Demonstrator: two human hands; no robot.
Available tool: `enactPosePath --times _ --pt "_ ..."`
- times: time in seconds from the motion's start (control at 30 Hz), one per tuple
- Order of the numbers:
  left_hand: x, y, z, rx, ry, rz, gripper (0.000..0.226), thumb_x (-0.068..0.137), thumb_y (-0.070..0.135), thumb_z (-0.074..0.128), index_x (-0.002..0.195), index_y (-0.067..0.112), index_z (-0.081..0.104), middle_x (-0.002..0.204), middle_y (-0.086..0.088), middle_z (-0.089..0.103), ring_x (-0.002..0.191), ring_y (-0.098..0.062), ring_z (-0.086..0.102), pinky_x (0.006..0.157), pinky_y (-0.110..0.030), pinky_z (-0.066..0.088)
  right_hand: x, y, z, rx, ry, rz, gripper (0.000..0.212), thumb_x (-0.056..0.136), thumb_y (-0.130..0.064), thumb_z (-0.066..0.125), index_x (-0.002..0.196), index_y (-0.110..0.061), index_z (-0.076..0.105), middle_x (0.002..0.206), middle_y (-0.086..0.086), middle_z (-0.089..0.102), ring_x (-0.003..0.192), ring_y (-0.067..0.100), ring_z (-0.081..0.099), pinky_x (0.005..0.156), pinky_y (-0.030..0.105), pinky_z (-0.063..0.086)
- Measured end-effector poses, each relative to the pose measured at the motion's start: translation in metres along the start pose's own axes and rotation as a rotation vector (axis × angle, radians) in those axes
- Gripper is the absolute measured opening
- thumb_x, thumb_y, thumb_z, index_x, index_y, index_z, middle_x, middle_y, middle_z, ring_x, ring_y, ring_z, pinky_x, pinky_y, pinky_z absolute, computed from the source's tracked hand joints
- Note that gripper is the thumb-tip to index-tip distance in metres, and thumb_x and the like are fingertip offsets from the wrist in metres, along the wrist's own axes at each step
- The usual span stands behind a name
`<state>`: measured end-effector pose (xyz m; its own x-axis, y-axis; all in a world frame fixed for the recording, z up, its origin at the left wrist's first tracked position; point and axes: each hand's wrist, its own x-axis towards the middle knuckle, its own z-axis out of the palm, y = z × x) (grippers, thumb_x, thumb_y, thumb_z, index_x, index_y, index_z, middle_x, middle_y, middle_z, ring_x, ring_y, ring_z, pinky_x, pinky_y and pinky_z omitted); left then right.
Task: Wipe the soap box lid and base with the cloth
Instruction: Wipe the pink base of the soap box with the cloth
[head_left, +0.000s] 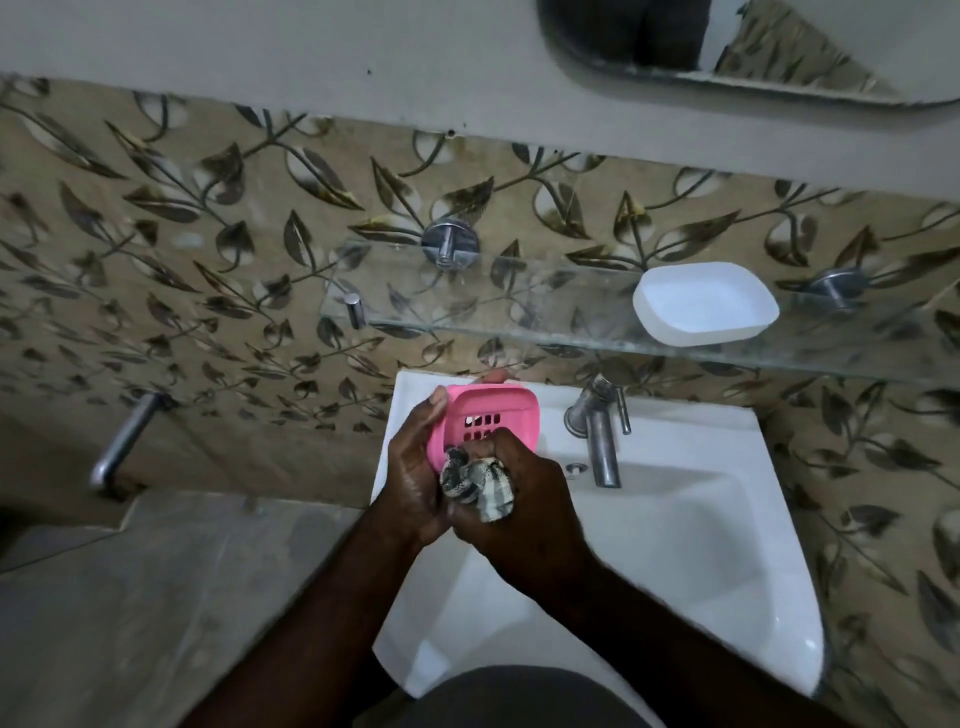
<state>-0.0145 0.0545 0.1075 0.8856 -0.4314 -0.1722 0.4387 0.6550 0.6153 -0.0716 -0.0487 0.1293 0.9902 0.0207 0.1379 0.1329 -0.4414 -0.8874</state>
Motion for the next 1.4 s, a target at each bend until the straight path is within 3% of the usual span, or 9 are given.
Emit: enactPosePath --times 0.17,0.4,0.73,0.93,1.0,1.1,1.23,1.3,1.4 --pt "-0.001 -0.008 0.015 -0.108 -0.028 0.059 0.042 0.090 0.031 0.050 0.116 0.003 0.068 0.107 -0.017 0.071 0.100 -0.027 0.069 0.086 -0.032 0.054 0.016 -0.027 -0.002 0.384 0.105 0.159 0.030 0.062 -0.006 0.067 0.092 -0.006 0.062 0.080 0.014 0.069 0.070 0.021 0.067 0.066 0.043 0.058" --pt "-0.002 -0.004 0.014 -0.116 0.087 0.093 0.070 0.090 0.058 0.034 0.121 0.003 0.064 0.107 -0.017 0.072 0.098 -0.027 0.070 0.084 -0.036 0.057 0.019 -0.036 -0.001 0.642 0.100 0.231 0.033 0.069 -0.003 0.071 0.098 -0.017 0.069 0.093 0.009 0.075 0.089 0.026 0.072 0.087 0.047 0.057" --pt "-0.001 -0.001 0.009 0.144 0.118 0.252 0.068 0.071 0.052 0.073 0.120 0.009 0.057 0.121 -0.016 0.066 0.100 -0.023 0.068 0.084 -0.032 0.054 0.037 -0.049 -0.018 1.046 0.017 0.446 0.015 0.083 0.010 0.059 0.096 0.005 0.065 0.087 0.020 0.064 0.077 0.032 0.065 0.072 0.038 0.054" --pt "0.000 0.006 0.004 0.267 0.130 0.312 0.069 0.078 0.046 0.059 0.132 0.005 0.050 0.130 -0.021 0.057 0.117 -0.033 0.056 0.102 -0.046 0.040 0.013 -0.051 -0.016 0.596 -0.022 0.267 0.016 0.078 0.002 0.066 0.088 -0.009 0.062 0.079 0.017 0.067 0.075 0.038 0.068 0.070 0.057 0.059" --pt "-0.002 0.008 0.010 0.297 0.191 0.289 0.076 0.079 0.047 0.062 0.136 0.000 0.045 0.130 -0.022 0.056 0.117 -0.036 0.056 0.101 -0.046 0.043 0.018 -0.054 -0.023 0.571 -0.071 0.275 0.020 0.078 0.007 0.063 0.085 -0.013 0.063 0.075 0.011 0.067 0.068 0.031 0.067 0.062 0.048 0.059" --pt "-0.001 0.006 0.014 0.230 0.287 0.173 0.045 0.097 0.030 0.042 0.126 -0.004 0.049 0.099 -0.016 0.065 0.086 -0.022 0.068 0.080 -0.036 0.055 0.037 -0.058 -0.032 0.755 -0.038 0.352 0.018 0.083 0.010 0.056 0.084 -0.006 0.064 0.067 0.013 0.061 0.053 0.025 0.061 0.047 0.032 0.051" --pt "-0.003 0.008 0.013 0.230 0.260 0.018 0.029 0.101 0.023 0.033 0.092 0.009 0.057 0.072 -0.001 0.066 0.058 -0.010 0.066 0.064 -0.029 0.051 0.027 -0.059 -0.026 0.784 -0.036 0.304 0.020 0.082 0.015 0.055 0.097 0.003 0.062 0.083 0.017 0.066 0.073 0.029 0.068 0.062 0.040 0.058" --pt "-0.003 0.005 0.007 0.228 0.281 -0.041 0.035 0.101 0.029 0.034 0.110 0.005 0.057 0.074 0.000 0.069 0.068 -0.015 0.068 0.066 -0.030 0.053 0.018 -0.054 -0.024 0.693 -0.073 0.312 0.021 0.083 0.015 0.057 0.100 0.002 0.061 0.086 0.018 0.068 0.078 0.031 0.069 0.068 0.044 0.059" --pt "-0.002 -0.006 0.009 0.220 0.242 0.134 0.063 0.087 0.049 0.055 0.135 0.007 0.052 0.117 -0.019 0.063 0.107 -0.033 0.060 0.087 -0.043 0.051 0.026 -0.042 -0.027 0.703 -0.074 0.381 0.010 0.080 0.007 0.059 0.089 0.003 0.058 0.077 0.018 0.061 0.071 0.033 0.064 0.065 0.047 0.052"
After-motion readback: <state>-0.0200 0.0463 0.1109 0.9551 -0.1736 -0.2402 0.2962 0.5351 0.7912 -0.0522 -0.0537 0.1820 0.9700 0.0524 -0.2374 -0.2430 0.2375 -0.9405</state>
